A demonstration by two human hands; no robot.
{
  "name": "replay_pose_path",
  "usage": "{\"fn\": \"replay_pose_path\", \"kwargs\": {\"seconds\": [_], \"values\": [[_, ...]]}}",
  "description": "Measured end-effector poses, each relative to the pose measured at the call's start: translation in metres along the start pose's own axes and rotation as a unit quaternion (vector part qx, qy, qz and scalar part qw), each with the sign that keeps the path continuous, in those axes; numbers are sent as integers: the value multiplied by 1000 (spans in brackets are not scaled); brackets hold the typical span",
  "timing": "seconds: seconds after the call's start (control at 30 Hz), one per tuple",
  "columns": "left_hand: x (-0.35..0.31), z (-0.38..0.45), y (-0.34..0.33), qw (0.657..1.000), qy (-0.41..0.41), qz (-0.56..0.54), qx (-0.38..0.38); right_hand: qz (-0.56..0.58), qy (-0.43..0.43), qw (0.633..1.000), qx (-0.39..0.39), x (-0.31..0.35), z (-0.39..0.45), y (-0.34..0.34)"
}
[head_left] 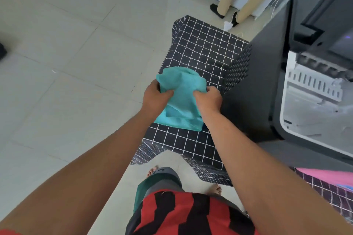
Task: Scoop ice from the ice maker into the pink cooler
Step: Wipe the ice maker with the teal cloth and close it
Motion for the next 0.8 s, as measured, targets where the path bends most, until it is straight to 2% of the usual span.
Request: {"fn": "replay_pose_path", "kwargs": {"seconds": [0.13,0.27,0.33,0.43,0.53,0.67,0.8], "values": [[-54,-17,25,993,-39,-111,8,27,99,995,16,40,-39,45],[-123,-35,35,986,-93,-140,17,88,207,974,5,86,-87,109],[-159,-44,32,982,-123,-145,20,128,234,964,-12,103,-105,142],[-206,-57,15,976,-152,-148,43,187,236,953,-30,111,-117,189],[-233,-66,-13,974,-160,-132,88,199,219,955,-31,95,-114,223],[-227,-65,-53,979,-134,-71,135,139,189,972,-21,61,-95,238],[-200,-51,-84,989,-88,-23,115,113,164,979,-39,40,-72,239]]}}
Point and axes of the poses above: each hand's wrist, its own z-axis towards the middle knuckle, its own y-axis out of the back of the hand, x = y × z, the point moved 8 cm from there along z, towards the middle knuckle, and after that the axes turned 4 degrees about -y, right-handed, at the moved point
